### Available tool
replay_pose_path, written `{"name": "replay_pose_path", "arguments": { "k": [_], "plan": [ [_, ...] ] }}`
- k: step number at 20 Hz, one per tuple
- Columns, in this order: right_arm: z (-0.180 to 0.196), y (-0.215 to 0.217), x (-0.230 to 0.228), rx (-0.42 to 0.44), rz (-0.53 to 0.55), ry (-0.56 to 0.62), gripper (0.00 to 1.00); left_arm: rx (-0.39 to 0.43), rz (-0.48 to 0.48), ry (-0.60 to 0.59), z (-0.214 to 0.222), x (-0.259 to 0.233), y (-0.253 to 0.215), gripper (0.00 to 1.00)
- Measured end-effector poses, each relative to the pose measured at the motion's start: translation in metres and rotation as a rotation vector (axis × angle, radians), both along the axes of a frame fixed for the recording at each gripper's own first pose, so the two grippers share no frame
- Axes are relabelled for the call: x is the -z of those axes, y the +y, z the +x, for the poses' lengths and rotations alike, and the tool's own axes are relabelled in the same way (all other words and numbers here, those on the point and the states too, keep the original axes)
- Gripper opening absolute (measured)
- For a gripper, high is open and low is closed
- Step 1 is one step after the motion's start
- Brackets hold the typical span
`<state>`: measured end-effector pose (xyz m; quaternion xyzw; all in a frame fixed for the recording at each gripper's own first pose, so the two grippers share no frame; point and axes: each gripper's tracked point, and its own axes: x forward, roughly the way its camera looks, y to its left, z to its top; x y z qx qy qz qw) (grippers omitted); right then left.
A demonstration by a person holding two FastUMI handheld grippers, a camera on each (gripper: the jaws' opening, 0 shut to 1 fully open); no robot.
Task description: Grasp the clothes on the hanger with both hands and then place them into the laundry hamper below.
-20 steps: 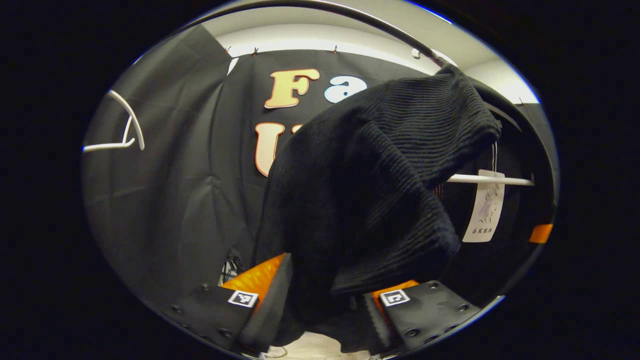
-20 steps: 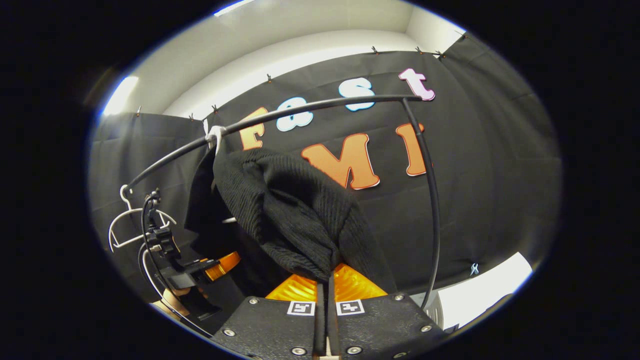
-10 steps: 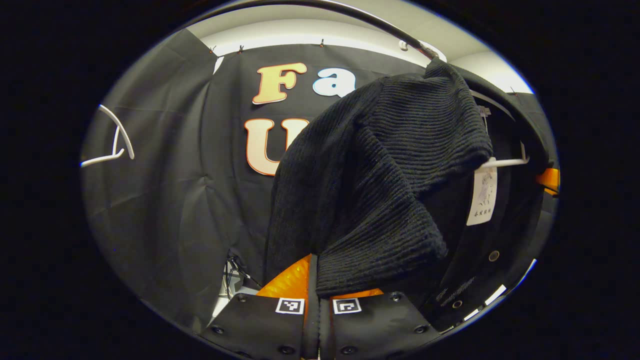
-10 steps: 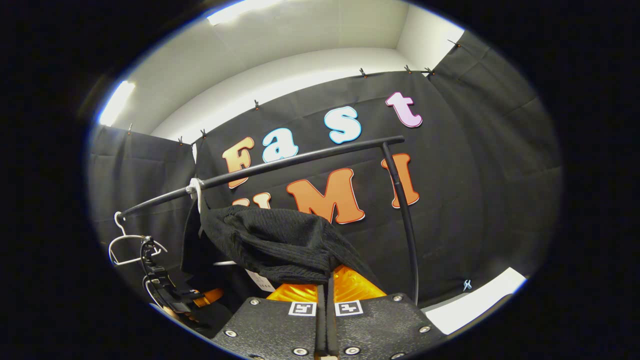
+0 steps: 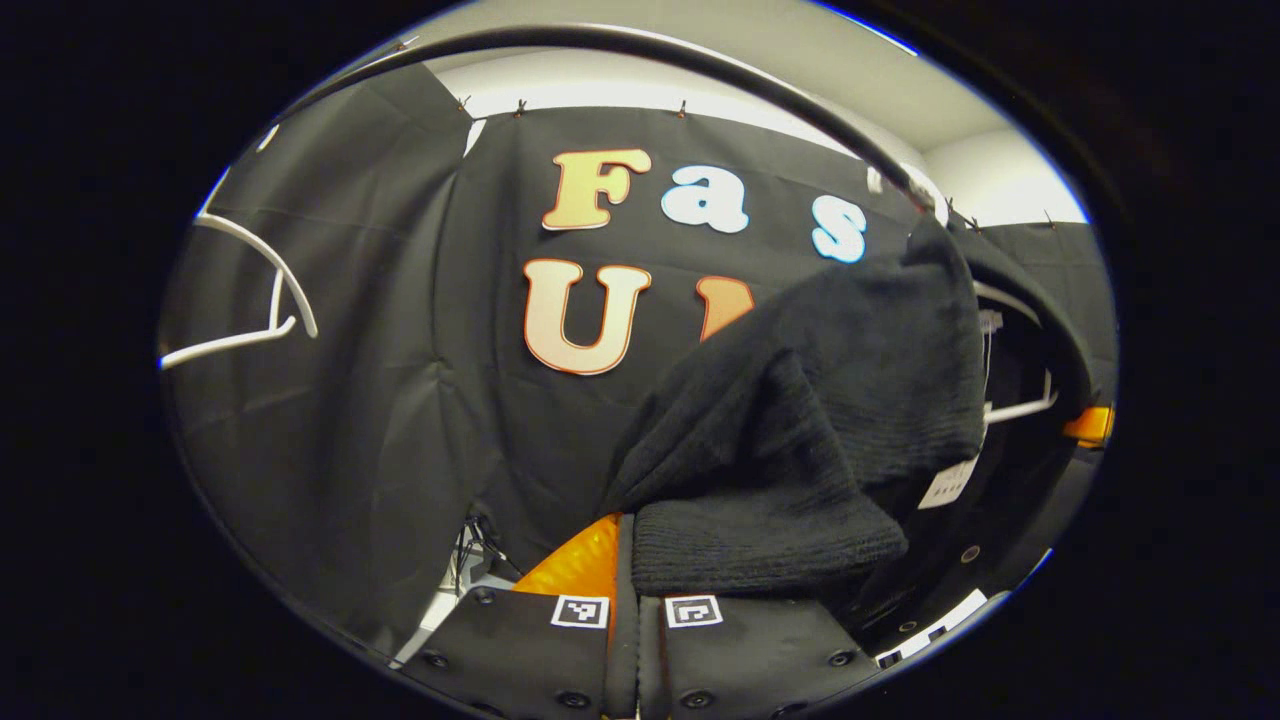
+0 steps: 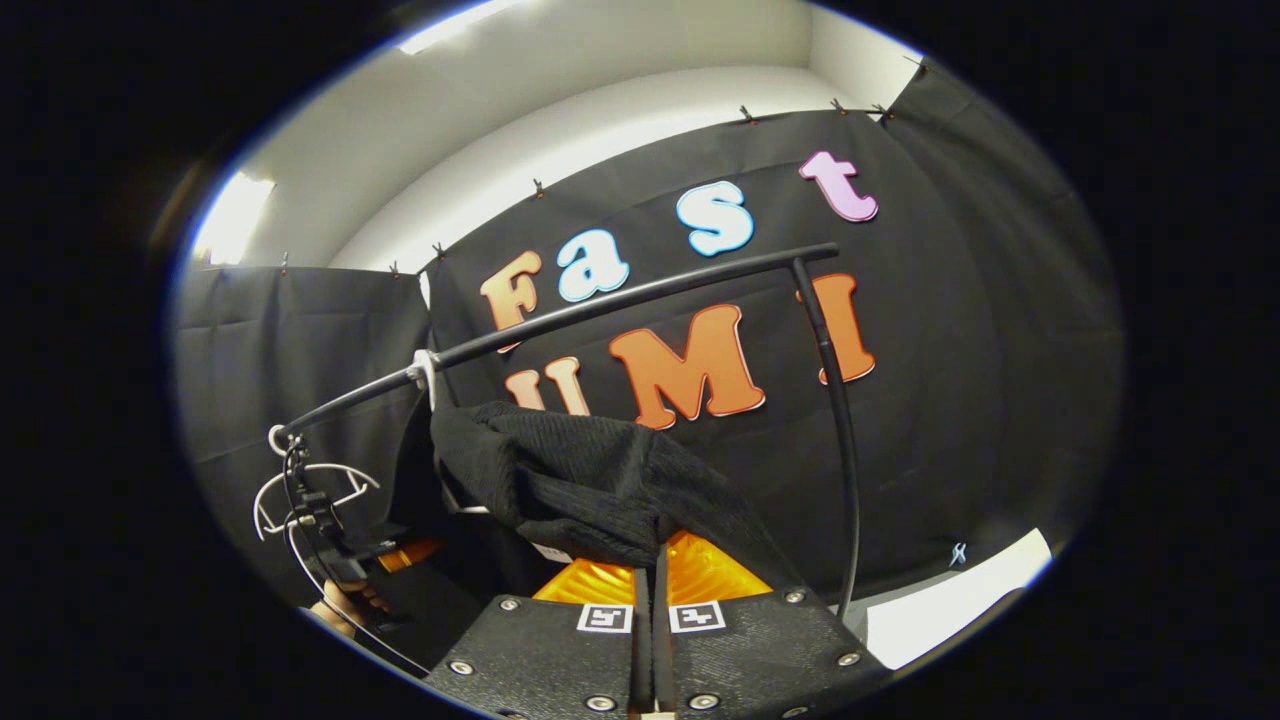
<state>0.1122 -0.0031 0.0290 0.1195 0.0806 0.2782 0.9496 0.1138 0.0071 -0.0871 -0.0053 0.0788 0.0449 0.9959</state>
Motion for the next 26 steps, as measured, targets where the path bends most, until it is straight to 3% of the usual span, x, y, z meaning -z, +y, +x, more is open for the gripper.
{"name": "replay_pose_path", "arguments": {
  "k": [1,3,5,8,12,15,16,21,26],
  "plan": [
    [-0.008,0.001,0.001,-0.038,-0.006,0.012,0.00,-0.005,0.002,-0.010,-0.004,-0.012,0.002,0.05],
    [-0.022,0.004,-0.006,-0.105,0.006,0.031,0.00,-0.011,0.007,-0.025,-0.008,-0.030,0.008,0.04],
    [-0.023,-0.003,-0.023,-0.127,0.081,0.038,0.00,-0.012,0.001,-0.037,-0.011,-0.040,0.010,0.04],
    [-0.007,-0.025,-0.048,-0.089,0.167,0.013,0.00,-0.009,-0.015,-0.045,-0.015,-0.042,0.014,0.04],
    [0.018,-0.036,-0.059,-0.043,0.160,-0.017,0.00,-0.003,-0.011,-0.053,-0.016,-0.046,0.014,0.10],
    [0.050,-0.044,-0.060,0.000,0.129,-0.032,0.00,-0.003,-0.009,-0.064,-0.016,-0.049,0.014,0.04],
    [0.060,-0.044,-0.058,0.010,0.118,-0.030,0.00,-0.007,-0.006,-0.069,-0.016,-0.050,0.015,0.07],
    [0.122,-0.037,-0.014,0.081,0.018,-0.004,0.00,-0.033,0.008,-0.096,-0.022,-0.071,0.022,0.04],
    [0.164,0.000,0.044,0.073,-0.005,0.052,0.00,-0.090,0.022,-0.136,-0.023,-0.088,0.042,0.07]
  ]
}}
